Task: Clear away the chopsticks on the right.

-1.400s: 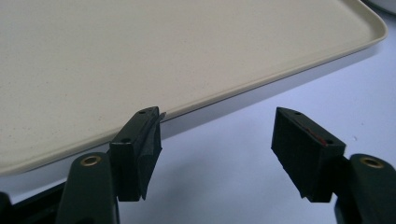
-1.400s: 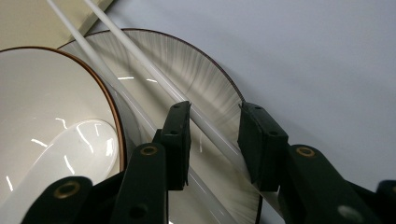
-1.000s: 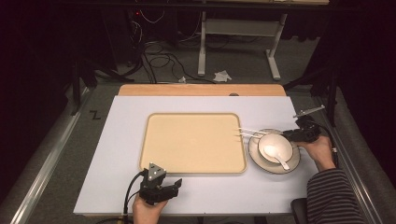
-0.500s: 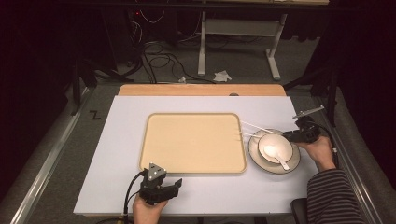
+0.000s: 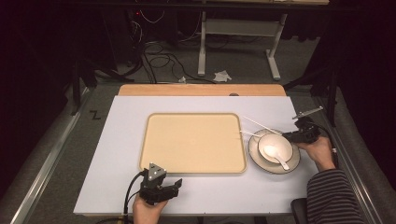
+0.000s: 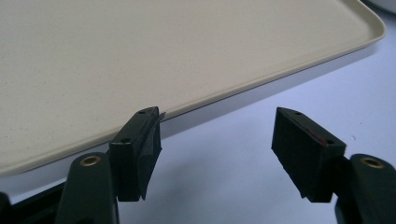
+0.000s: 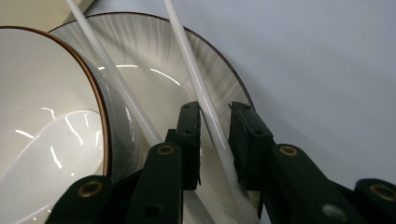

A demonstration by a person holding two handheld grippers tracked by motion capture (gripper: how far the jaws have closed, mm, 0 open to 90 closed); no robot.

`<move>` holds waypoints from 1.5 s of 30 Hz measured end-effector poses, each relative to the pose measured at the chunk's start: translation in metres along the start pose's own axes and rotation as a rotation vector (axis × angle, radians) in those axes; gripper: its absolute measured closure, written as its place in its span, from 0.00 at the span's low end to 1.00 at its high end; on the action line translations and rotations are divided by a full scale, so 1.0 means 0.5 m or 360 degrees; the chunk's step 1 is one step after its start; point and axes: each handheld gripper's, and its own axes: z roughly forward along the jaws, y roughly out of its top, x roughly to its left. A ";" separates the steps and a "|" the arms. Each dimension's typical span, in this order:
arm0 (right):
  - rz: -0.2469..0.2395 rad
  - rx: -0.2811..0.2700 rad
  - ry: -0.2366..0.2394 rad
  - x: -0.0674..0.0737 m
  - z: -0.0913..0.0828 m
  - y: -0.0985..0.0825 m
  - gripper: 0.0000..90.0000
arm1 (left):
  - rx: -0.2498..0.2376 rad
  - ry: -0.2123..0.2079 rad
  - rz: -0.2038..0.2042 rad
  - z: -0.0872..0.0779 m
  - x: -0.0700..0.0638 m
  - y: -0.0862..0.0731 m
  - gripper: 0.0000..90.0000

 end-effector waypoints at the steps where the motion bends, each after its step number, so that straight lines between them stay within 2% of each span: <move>1: -0.0001 0.0004 -0.0006 0.000 0.000 0.000 0.84 | 0.0001 0.0000 0.0001 0.000 0.000 0.000 0.37; 8: 0.0001 0.0018 0.0001 0.000 0.003 -0.001 0.87 | 0.0001 -0.0001 0.0000 0.000 0.000 0.000 0.37; 15: -0.0006 0.0029 -0.0003 -0.002 0.006 -0.003 0.94 | 0.0000 -0.0002 0.0001 -0.001 0.000 0.000 0.37; 37: -0.0029 0.0029 -0.0047 0.000 0.004 -0.008 0.95 | -0.0001 -0.0011 0.0010 0.000 -0.001 0.001 0.36; 40: -0.0027 0.0017 -0.0052 -0.002 0.001 -0.009 0.95 | -0.0002 -0.0015 0.0011 0.001 -0.001 0.002 0.37; 45: -0.0004 -0.0077 -0.0094 0.000 -0.022 -0.018 0.95 | -0.0003 -0.0041 0.0024 0.005 -0.002 0.007 0.37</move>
